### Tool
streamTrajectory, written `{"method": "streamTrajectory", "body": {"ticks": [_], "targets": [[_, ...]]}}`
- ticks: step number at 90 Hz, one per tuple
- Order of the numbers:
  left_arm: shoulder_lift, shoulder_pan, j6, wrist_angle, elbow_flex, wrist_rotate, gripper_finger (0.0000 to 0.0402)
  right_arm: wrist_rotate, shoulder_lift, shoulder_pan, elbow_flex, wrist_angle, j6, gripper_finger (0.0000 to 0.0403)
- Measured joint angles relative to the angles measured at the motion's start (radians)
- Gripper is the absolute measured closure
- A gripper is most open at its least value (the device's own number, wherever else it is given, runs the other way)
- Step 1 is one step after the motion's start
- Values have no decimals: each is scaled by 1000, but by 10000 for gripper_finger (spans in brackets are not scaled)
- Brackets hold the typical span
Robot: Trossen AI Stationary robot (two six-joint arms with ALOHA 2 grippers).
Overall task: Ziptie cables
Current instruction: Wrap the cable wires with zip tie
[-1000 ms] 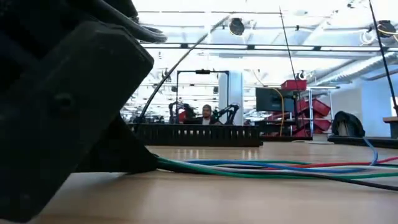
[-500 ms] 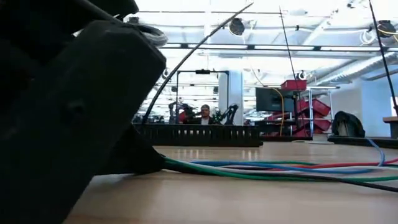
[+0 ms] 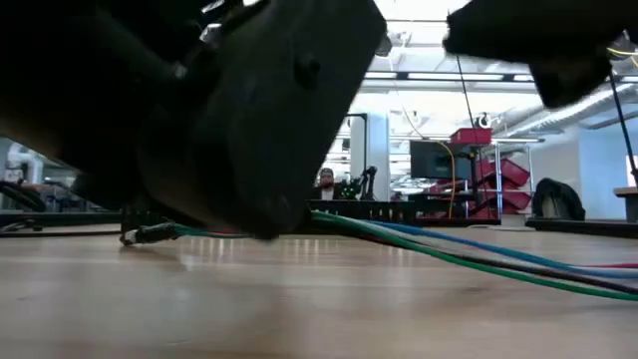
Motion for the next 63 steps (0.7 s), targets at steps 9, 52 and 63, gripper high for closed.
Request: {"method": "streamTrajectory", "body": {"ticks": [9,52,63], "targets": [[-1,-1,0,0,0,0,385,4,53,-5,0,28,52,323],[-3,9,6,-7,0,68,386,-69,184,-96,0,219,130,323],[-3,8,3,-21,0,68,386,-123,181,-97,0,232,146,323]]}}
